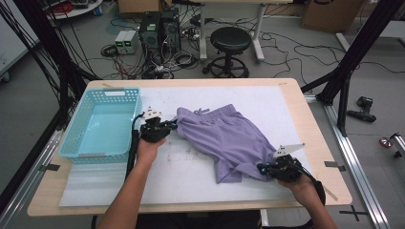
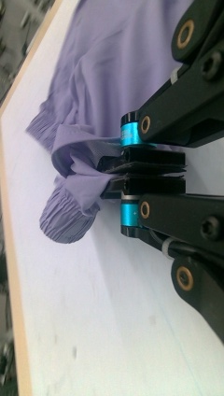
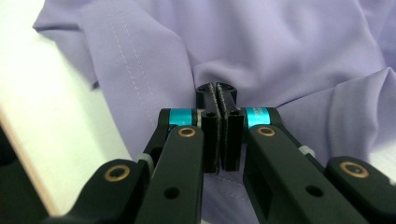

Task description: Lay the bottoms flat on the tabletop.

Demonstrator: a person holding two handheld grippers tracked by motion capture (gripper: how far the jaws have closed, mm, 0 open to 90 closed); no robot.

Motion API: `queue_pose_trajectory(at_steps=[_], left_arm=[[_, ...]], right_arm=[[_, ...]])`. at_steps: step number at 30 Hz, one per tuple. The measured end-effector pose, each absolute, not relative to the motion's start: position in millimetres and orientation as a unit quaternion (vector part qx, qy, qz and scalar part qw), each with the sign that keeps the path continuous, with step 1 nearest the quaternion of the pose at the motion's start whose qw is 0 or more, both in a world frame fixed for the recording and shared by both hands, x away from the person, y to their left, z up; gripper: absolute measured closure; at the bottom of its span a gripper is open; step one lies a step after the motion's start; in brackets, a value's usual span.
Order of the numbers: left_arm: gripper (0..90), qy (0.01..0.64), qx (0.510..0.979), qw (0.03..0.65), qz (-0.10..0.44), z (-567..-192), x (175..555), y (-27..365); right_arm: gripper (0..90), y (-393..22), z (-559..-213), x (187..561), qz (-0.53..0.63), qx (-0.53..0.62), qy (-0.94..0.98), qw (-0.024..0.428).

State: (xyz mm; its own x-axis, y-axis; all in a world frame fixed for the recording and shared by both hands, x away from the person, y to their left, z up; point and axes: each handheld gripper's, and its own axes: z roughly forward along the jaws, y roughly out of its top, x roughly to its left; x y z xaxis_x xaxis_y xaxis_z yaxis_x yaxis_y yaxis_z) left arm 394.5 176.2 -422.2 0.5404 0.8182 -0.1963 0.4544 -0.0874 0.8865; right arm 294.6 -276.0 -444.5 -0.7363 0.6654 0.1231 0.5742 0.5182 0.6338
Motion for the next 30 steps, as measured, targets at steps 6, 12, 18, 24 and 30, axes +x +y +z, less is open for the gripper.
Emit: queue_pose_trajectory(at_steps=[6, 12, 18, 24, 30], left_arm=[[87.1, 0.443, 0.698, 0.53, 0.19, -420, 396, 179], [87.2, 0.461, 0.686, 0.527, 0.198, -421, 398, 187], [87.1, 0.463, 0.69, 0.521, 0.197, -421, 399, 190], [87.1, 0.449, 0.699, 0.524, 0.186, -423, 397, 183], [77.8, 0.441, 0.703, 0.536, 0.156, -433, 399, 162]], right_arm=[[73.3, -286, -434, 301, 0.393, 0.373, 0.837, 0.074], [47.6, -288, -421, 336, 0.397, 0.452, 0.781, 0.168], [60.9, -261, -446, 374, 0.316, 0.461, 0.813, 0.164], [90.0, -268, -440, 364, 0.269, 0.428, 0.842, 0.189], [90.0, -311, -431, 332, 0.257, 0.454, 0.82, 0.233]])
